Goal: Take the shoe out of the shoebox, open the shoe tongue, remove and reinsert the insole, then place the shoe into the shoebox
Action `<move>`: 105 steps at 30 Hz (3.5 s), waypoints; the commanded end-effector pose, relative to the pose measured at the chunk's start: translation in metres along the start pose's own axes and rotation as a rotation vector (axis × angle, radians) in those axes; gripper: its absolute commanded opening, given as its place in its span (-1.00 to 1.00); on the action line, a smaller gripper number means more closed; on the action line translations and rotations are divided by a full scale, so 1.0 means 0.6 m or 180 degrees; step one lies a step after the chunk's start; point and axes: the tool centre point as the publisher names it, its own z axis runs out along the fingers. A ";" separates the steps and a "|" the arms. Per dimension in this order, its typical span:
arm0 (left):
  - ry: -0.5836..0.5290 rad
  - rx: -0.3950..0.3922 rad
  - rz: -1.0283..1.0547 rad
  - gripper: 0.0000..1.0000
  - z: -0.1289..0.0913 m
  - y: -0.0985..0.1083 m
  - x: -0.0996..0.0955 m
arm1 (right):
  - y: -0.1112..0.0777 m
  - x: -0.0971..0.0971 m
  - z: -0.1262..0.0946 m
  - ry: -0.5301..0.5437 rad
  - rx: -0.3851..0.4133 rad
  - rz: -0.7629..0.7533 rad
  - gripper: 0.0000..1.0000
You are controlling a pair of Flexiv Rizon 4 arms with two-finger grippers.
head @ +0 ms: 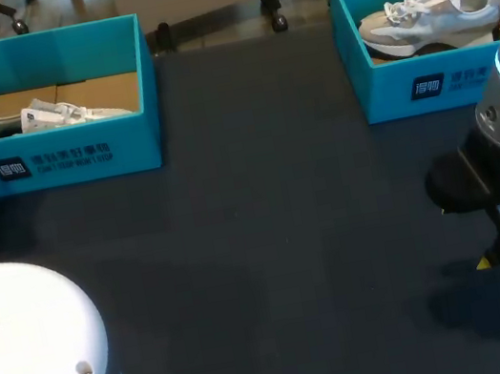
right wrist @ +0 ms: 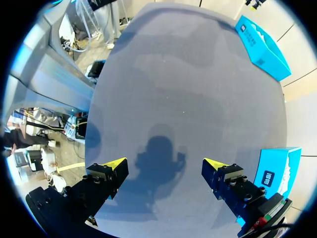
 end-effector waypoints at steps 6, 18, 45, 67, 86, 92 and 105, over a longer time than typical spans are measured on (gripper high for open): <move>0.0051 -0.0076 0.0060 1.00 -0.003 -0.019 0.004 | 0.000 0.002 0.002 -0.0007 0.0001 -0.0002 1.00; 0.0051 -0.0076 0.0060 1.00 -0.003 -0.019 0.004 | -0.021 -0.028 -0.034 0.0046 0.0114 -0.0226 1.00; -0.0184 0.0021 0.0069 1.00 -0.014 -0.026 -0.014 | -0.117 -0.129 -0.090 0.0061 0.0210 -0.0493 1.00; -0.0184 0.0021 0.0069 1.00 -0.014 -0.026 -0.014 | -0.152 -0.206 -0.108 -0.0097 0.0355 -0.0602 1.00; -0.0184 0.0021 0.0069 1.00 -0.014 -0.026 -0.014 | -0.261 -0.390 -0.147 -0.0226 0.0559 -0.1385 1.00; -0.0184 0.0021 0.0069 1.00 -0.014 -0.026 -0.014 | -0.280 -0.422 -0.145 -0.0144 0.0612 -0.1539 1.00; -0.0184 0.0021 0.0069 1.00 -0.014 -0.026 -0.014 | -0.301 -0.468 -0.129 -0.0082 0.0563 -0.2217 1.00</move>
